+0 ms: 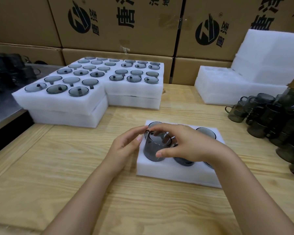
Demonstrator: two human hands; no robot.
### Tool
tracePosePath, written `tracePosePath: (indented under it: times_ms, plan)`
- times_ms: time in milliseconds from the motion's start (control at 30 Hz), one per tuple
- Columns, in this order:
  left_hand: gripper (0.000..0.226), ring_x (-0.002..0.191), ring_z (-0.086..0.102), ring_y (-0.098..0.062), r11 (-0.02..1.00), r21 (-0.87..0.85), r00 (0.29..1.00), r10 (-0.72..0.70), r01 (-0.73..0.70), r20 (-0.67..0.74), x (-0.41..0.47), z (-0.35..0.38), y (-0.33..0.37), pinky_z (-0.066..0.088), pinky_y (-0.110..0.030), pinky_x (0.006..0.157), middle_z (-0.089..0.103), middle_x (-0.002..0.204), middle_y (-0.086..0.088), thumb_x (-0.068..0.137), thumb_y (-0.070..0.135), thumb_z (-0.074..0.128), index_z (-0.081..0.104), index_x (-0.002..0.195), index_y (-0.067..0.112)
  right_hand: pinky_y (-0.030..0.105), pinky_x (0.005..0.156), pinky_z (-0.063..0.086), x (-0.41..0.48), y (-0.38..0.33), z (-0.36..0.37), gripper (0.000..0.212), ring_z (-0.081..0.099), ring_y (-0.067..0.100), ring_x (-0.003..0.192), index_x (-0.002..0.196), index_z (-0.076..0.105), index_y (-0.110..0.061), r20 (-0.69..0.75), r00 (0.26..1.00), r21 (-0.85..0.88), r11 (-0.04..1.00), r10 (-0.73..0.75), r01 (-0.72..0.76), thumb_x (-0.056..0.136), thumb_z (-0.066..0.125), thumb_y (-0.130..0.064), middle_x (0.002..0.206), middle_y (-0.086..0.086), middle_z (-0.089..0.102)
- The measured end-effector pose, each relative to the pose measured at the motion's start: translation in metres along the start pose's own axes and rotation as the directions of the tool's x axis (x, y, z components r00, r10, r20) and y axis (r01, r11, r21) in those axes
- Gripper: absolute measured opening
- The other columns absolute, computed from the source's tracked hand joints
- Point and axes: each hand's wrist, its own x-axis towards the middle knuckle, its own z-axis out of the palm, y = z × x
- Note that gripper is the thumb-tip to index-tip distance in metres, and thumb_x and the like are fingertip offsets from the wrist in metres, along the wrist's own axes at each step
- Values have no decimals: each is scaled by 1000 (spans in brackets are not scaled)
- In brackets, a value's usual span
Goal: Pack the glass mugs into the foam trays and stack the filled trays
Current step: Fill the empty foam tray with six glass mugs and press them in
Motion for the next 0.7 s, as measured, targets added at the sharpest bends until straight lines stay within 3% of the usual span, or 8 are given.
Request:
tracePosePath:
  times_ms: [167, 333, 400, 500, 600, 700]
  plan:
    - [46, 121, 57, -17, 999, 38, 1000, 15, -14, -21, -1, 2, 0, 40, -49, 106, 66, 122, 2, 78, 46, 59, 64, 117, 21, 12, 80, 38, 1, -3, 3, 58, 45, -12, 96, 131, 42, -47, 14, 999, -112, 993, -34, 35, 80, 69, -36, 117, -27, 50]
    - [41, 119, 58, -21, 1000, 22, 1000, 14, -14, -11, -1, -2, -1, 39, -57, 104, 68, 120, 1, 77, 42, 64, 67, 112, 22, 25, 80, 44, 3, -8, 9, 63, 43, 3, 96, 132, 40, -48, -8, 1000, -167, 986, -4, 2, 80, 71, -33, 117, -21, 48]
    - [45, 123, 56, -22, 1000, 18, 1000, 9, -9, 7, -2, -3, -3, 38, -58, 105, 65, 124, -3, 76, 42, 64, 67, 112, 15, 23, 74, 39, 5, -10, 15, 63, 40, 3, 95, 131, 44, -45, -31, 999, -194, 981, -20, 14, 78, 74, -30, 110, -23, 48]
    - [45, 124, 55, -17, 1000, 19, 1000, -5, 5, 10, -1, -2, -5, 39, -55, 106, 64, 127, 0, 73, 43, 66, 69, 107, 15, 17, 70, 33, 7, -9, 18, 61, 34, 2, 94, 129, 48, -44, -20, 999, -221, 974, -44, 38, 75, 76, -34, 94, -30, 45]
    - [44, 126, 52, -11, 1000, -9, 1000, -16, 16, 26, 1, 0, -7, 45, -40, 101, 63, 128, 5, 72, 43, 66, 67, 110, 20, 20, 79, 39, 6, -1, 12, 58, 42, 1, 100, 129, 49, -45, 38, 999, -166, 986, -1, 7, 74, 68, -55, 112, -29, 54]
    - [53, 130, 46, -3, 996, -72, 998, -45, 49, 49, 4, 4, -5, 44, -23, 99, 55, 136, 16, 80, 39, 64, 51, 130, 28, 31, 87, 46, 10, 1, 18, 36, 53, 4, 99, 115, 59, -37, -199, 978, 62, 997, 54, -42, 87, 48, -58, 108, -19, 62]
